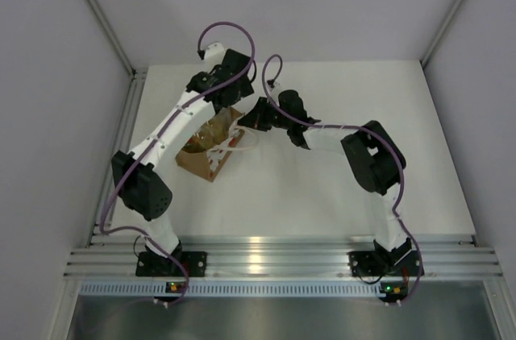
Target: Take the personal care products out of the canvas bag
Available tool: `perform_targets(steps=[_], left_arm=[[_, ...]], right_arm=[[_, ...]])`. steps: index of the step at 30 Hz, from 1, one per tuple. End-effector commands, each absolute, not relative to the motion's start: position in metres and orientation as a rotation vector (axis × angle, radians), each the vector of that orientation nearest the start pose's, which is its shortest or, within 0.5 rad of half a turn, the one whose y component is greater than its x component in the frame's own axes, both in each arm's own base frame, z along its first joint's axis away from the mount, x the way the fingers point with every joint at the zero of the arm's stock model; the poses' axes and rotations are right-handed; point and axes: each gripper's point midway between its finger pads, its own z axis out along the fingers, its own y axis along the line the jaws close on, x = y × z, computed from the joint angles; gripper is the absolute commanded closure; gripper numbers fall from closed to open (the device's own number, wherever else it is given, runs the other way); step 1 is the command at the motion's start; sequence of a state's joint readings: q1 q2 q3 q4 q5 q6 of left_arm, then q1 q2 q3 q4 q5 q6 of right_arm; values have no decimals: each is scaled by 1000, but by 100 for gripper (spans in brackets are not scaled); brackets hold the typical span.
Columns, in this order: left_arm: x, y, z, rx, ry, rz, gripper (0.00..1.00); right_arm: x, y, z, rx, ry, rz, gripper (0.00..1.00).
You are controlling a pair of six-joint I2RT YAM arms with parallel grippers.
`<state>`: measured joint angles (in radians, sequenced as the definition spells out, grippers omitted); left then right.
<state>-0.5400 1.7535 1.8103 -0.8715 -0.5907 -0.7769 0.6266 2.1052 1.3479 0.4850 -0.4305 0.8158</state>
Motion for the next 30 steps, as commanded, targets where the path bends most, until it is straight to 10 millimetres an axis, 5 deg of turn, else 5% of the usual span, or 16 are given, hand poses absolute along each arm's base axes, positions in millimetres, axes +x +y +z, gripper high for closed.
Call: perform_targets(steps=[1, 8, 30], left_arm=[[439, -171, 261, -648, 2057, 30, 12], [450, -162, 247, -731, 2002, 127, 26], [441, -128, 196, -855, 2030, 269, 36]], right_arm=[[409, 403, 81, -79, 2196, 1229, 100], [412, 399, 87, -70, 2187, 1217, 100], [412, 395, 88, -57, 2203, 1187, 100]])
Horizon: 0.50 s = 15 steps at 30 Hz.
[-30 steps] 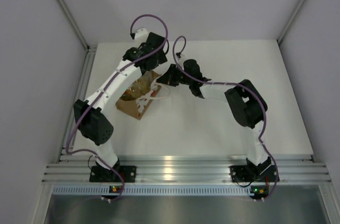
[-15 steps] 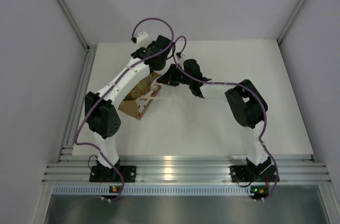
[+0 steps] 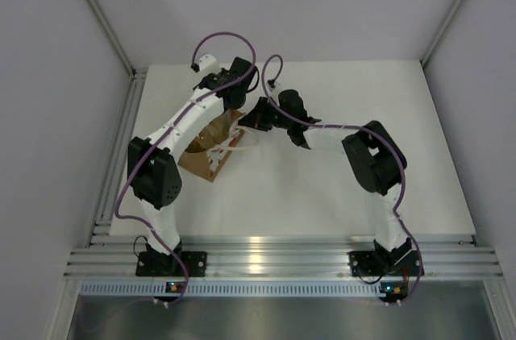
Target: Take the personal care products out of the canvas bag
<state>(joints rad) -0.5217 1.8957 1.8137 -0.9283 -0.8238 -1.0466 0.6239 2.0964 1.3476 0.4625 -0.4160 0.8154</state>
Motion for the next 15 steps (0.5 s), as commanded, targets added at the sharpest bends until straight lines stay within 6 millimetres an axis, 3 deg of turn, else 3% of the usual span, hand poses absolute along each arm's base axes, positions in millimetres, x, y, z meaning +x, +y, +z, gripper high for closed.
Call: perform_targets(steps=[1, 15], left_arm=[[440, -128, 197, -857, 2028, 270, 36], [432, -123, 164, -874, 2070, 329, 39]], right_arm=[[412, 395, 88, -57, 2203, 1187, 100], [411, 392, 83, -47, 2213, 1177, 100]])
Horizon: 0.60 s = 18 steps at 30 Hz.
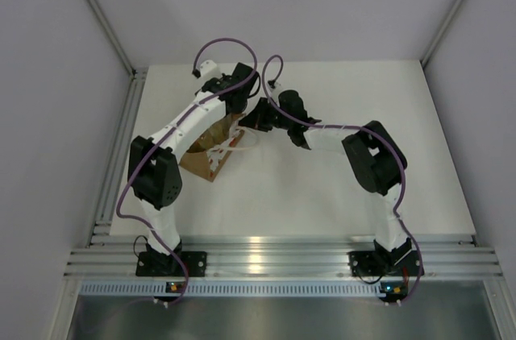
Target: Take the personal care products out of the canvas bag
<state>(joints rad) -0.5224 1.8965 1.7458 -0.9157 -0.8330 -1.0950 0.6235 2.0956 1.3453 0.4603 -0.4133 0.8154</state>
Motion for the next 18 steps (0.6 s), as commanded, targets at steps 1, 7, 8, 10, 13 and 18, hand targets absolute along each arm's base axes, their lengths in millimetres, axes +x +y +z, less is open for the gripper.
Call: perform_targets(steps=[1, 7, 8, 10, 13, 18], left_arm=[[432, -122, 164, -877, 2068, 328, 39], [432, -122, 156, -879, 2082, 341, 39], [432, -121, 155, -880, 2082, 346, 38], [433, -120, 153, -884, 2083, 350, 39], [433, -120, 153, -887, 2086, 347, 41], [435, -121, 146, -893, 2102, 348, 43]], right_arm=[[411, 392, 82, -46, 2216, 1176, 100], [410, 391, 83, -44, 2214, 1174, 100], [411, 392, 84, -44, 2212, 1174, 100], [411, 391, 83, -41, 2214, 1174, 100], [411, 393, 84, -43, 2212, 1177, 100], [412, 393, 86, -40, 2208, 1182, 100]])
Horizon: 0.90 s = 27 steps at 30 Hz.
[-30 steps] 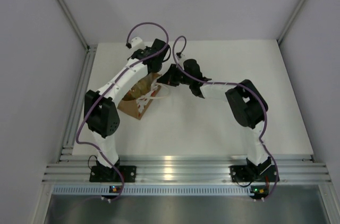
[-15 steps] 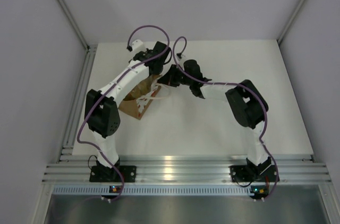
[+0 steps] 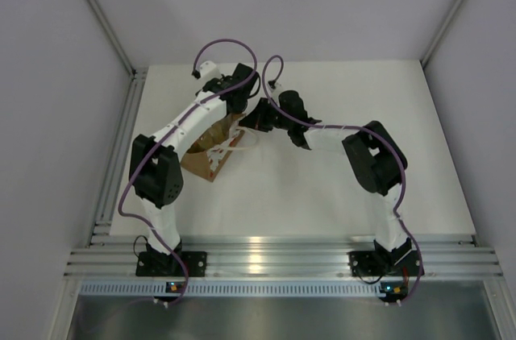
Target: Take the personal care products out of the canvas bag
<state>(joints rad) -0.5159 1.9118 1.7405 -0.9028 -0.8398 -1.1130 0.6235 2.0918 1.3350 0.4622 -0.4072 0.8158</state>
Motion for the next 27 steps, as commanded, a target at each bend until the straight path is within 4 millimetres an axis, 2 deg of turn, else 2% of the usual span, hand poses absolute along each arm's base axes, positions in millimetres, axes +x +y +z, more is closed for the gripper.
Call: perform_targets(steps=[1, 12, 22, 27], left_arm=[[434, -121, 143, -895, 2106, 350, 44], [428, -119, 125, -907, 2132, 376, 51], [429, -123, 116, -904, 2155, 376, 47], [430, -125, 114, -896, 2169, 375, 37]], right_arm=[[412, 393, 85, -38, 2210, 1182, 100], [414, 394, 85, -29, 2212, 1186, 100], [413, 393, 82, -18, 2218, 1190, 100], [412, 392, 81, -16, 2222, 1187, 100]])
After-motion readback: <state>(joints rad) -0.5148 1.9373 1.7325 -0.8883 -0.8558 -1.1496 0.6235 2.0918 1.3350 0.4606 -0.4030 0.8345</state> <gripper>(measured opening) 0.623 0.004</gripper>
